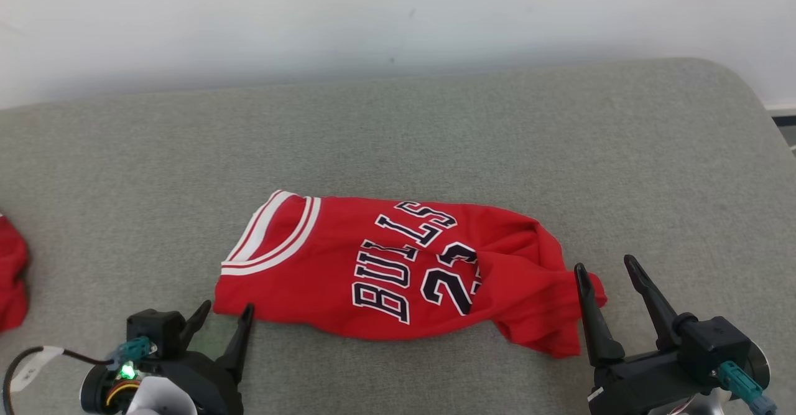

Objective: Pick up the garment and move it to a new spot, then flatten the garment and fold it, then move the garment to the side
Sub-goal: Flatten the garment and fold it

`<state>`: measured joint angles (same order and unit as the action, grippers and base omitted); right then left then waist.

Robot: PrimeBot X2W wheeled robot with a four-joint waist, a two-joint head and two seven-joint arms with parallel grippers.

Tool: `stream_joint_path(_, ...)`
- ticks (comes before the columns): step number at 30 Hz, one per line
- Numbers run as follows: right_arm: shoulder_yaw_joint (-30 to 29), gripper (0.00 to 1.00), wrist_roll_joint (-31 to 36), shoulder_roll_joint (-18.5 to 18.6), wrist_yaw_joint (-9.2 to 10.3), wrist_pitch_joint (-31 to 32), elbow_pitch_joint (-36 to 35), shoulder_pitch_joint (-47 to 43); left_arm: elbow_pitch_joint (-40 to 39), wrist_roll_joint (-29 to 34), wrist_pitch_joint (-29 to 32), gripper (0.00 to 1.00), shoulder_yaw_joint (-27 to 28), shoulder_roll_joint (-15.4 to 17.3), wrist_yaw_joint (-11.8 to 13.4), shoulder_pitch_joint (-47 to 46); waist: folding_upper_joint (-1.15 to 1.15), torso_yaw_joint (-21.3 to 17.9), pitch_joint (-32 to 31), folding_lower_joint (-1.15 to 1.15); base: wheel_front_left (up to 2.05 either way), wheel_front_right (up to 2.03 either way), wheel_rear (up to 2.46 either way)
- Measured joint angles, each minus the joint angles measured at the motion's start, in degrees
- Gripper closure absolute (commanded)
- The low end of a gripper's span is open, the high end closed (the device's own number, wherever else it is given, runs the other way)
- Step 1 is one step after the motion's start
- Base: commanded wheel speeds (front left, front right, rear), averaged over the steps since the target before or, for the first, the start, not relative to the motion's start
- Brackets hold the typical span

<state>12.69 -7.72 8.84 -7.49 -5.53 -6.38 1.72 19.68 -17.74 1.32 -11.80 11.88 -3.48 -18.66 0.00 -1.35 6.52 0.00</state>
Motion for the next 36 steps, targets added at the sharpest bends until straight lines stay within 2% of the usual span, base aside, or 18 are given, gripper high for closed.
stream_joint_path(3,-0.1,0.0,0.0,-0.4,0.0,-0.1,0.3,0.1,3.0,-0.9,0.2,0.0,0.5,0.1,-0.4,-1.5,0.0,-1.0,0.7,0.0,0.0,0.0,0.0)
stream_joint_path(4,-0.3,0.0,-0.1,-0.5,0.0,-0.1,0.4,0.1,4.0,-1.3,0.2,0.05,0.6,0.2,-0.5,-1.9,0.0,-1.3,0.9,0.0,0.0,0.0,0.0)
stream_joint_path(5,-0.3,0.0,-0.3,-0.6,0.0,-0.4,0.5,0.2,4.8,-1.3,0.1,0.26,0.7,0.3,-0.5,-2.4,0.0,-1.6,1.2,0.0,0.0,0.0,0.0)
stream_joint_path(6,-0.3,0.0,-0.5,-0.6,0.0,-0.6,0.6,0.2,5.4,-1.7,0.1,0.53,0.9,0.3,-0.5,-2.8,0.0,-1.8,1.4,0.0,0.0,0.0,0.0)
stream_joint_path(7,-0.4,0.0,-0.5,-0.6,0.0,-0.6,0.8,0.3,6.1,-1.9,-0.2,0.64,1.0,0.3,-0.8,-3.1,0.0,-2.0,1.6,0.0,0.0,0.0,0.0)
stream_joint_path(8,-0.5,0.0,-0.6,-0.6,0.0,-0.7,0.9,0.4,6.7,-1.9,-0.4,0.98,0.9,0.3,-1.0,-3.4,0.0,-2.2,1.7,0.0,0.0,0.0,0.0)
stream_joint_path(16,-1.5,0.0,-0.8,-0.8,0.0,-1.0,0.9,1.0,9.1,-3.4,-1.8,1.0,0.0,0.0,-2.0,-4.8,0.0,-1.9,2.2,0.0,0.0,0.0,0.0)
stream_joint_path(21,-2.5,0.0,-1.0,-1.0,0.0,-1.2,0.9,1.0,5.0,-2.8,-3.9,1.0,-0.3,0.1,-0.9,-4.6,0.0,-1.2,2.2,0.0,0.0,0.0,0.0)
stream_joint_path(26,-5.4,0.0,-1.1,-1.4,0.0,-1.6,0.7,0.3,-7.0,-1.9,-1.6,1.0,-1.3,0.3,1.0,0.6,0.0,0.2,2.0,0.0,0.0,0.0,0.0)
stream_joint_path(28,-7.1,0.0,-1.0,-1.9,0.0,-1.7,0.4,-0.1,-16.9,-1.9,2.1,1.0,-2.4,0.7,1.8,5.1,0.0,1.5,1.9,0.0,0.0,0.0,0.0)
stream_joint_path(36,-10.6,0.0,-0.7,-3.0,0.0,-2.0,0.0,0.0,-40.7,-2.9,12.0,1.0,-5.6,2.7,2.9,13.3,0.0,5.4,2.2,0.0,0.0,0.0,0.0)
